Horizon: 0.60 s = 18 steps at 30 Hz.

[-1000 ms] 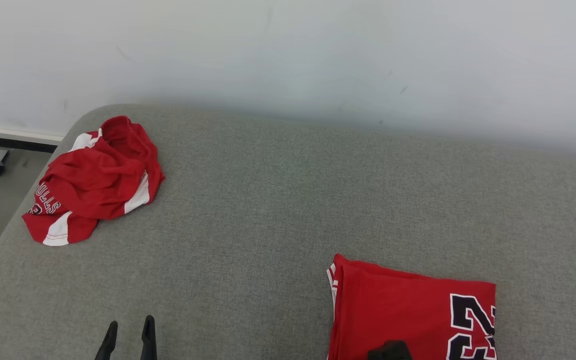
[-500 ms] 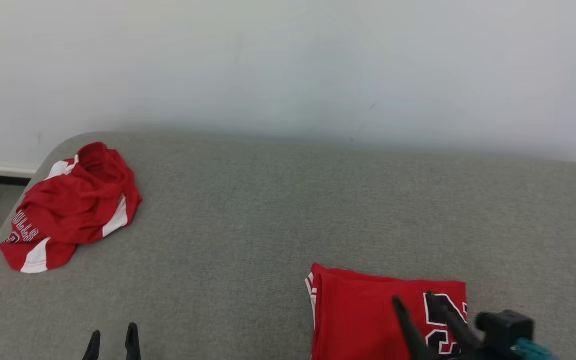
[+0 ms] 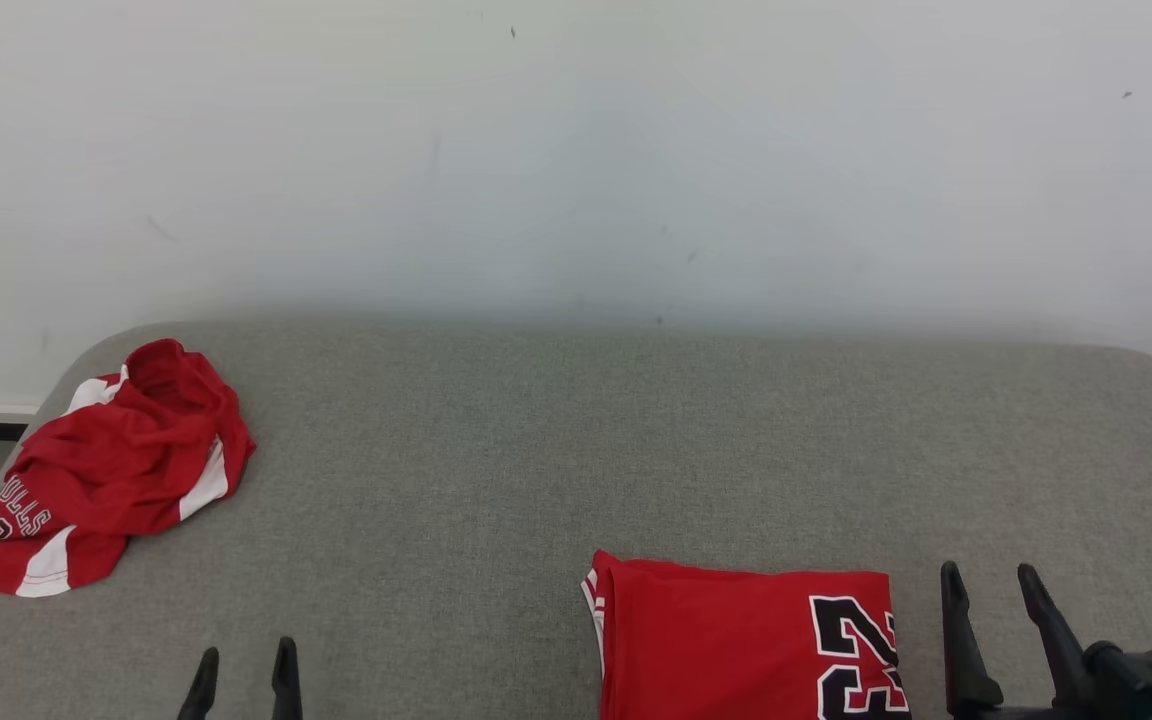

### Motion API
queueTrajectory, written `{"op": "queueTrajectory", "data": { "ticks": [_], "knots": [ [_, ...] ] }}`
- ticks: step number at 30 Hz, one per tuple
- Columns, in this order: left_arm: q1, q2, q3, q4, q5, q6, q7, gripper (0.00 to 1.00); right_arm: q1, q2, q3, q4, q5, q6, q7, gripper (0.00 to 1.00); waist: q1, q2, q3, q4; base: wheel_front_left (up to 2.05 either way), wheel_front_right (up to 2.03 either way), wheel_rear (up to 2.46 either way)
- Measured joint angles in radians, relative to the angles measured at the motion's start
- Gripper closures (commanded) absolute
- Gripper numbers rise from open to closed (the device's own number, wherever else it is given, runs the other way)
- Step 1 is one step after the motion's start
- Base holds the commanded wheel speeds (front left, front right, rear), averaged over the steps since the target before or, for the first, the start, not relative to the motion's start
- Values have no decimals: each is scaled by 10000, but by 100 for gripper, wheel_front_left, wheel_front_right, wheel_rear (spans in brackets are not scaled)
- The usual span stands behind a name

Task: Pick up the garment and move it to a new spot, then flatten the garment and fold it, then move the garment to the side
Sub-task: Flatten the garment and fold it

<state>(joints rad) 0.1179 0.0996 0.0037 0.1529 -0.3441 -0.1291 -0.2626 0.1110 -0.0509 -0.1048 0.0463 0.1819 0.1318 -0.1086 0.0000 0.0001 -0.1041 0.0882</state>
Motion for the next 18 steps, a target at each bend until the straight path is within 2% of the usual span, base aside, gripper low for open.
{"op": "queueTrajectory", "data": {
  "ticks": [9,18],
  "knots": [
    [-374,322,-508,961,-81,-2,0,0,-218,4,-121,1802,-995,0,-836,0,1,0,-206,-7,0,0,0],
    [-509,422,-334,1427,-73,-2,0,0,-531,4,-94,2288,-1064,0,-1034,0,1,-1,-218,-293,0,0,0]
  ]
}}
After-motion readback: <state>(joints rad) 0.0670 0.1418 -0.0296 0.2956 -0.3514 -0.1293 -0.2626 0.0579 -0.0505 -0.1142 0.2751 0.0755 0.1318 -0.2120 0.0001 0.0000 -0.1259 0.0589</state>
